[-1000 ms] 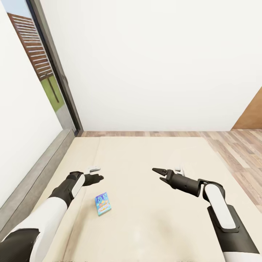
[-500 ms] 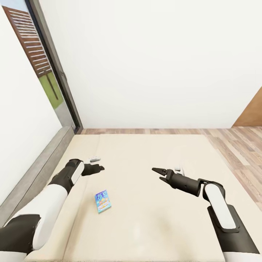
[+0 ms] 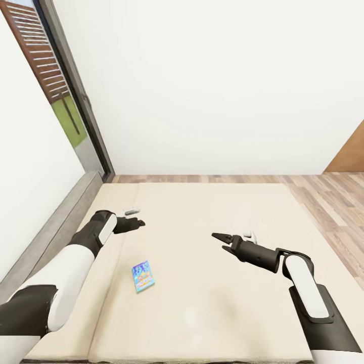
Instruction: Put all the toys in the child's room - the three board games (two on the bed and one on the table), the two jigsaw puzzles on the table, and the tennis ball on the table - inside the toy box on the table in the child's room.
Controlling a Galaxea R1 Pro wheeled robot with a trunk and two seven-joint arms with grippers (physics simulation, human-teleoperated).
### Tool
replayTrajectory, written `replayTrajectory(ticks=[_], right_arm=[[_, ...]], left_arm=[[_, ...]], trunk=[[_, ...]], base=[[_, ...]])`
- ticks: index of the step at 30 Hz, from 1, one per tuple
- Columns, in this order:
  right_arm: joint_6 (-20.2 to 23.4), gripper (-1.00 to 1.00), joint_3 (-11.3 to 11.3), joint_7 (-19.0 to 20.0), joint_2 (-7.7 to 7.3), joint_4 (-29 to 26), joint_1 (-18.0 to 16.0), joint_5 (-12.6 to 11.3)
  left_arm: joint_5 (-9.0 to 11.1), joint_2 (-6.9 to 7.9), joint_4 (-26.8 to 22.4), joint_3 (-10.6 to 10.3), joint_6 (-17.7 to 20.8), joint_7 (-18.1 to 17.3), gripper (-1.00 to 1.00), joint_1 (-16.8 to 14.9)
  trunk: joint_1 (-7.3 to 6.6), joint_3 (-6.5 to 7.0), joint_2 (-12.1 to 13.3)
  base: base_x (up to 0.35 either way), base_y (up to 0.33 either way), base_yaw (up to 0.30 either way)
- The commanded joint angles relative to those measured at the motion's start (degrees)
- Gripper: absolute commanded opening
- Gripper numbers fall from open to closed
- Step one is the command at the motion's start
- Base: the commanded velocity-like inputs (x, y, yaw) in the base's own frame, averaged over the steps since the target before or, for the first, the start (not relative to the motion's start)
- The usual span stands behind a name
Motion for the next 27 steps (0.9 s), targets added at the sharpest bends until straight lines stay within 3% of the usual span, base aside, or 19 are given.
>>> replayTrajectory(ticks=[1,15,27], right_arm=[[0.27,1.0,-0.05,0.37,0.07,-0.05,-0.05,0.29],[0.27,1.0,-0.01,5.46,-0.05,-2.71,0.03,0.23],[0.27,1.0,0.0,5.85,-0.06,-2.81,0.04,0.26]], left_arm=[[-0.08,0.02,-0.05,0.02,0.24,-0.2,1.0,-0.05],[-0.28,0.03,-0.04,-0.06,-1.15,-0.01,1.0,-0.1],[-0.4,-0.08,-0.04,-0.18,-2.09,0.0,1.0,-0.1]], trunk=[[0.03,-0.2,-0.11],[0.03,-1.52,-0.11],[0.03,-2.65,-0.11]], base=[[0.0,0.0,0.0],[0.0,0.0,0.0],[0.0,0.0,0.0]])
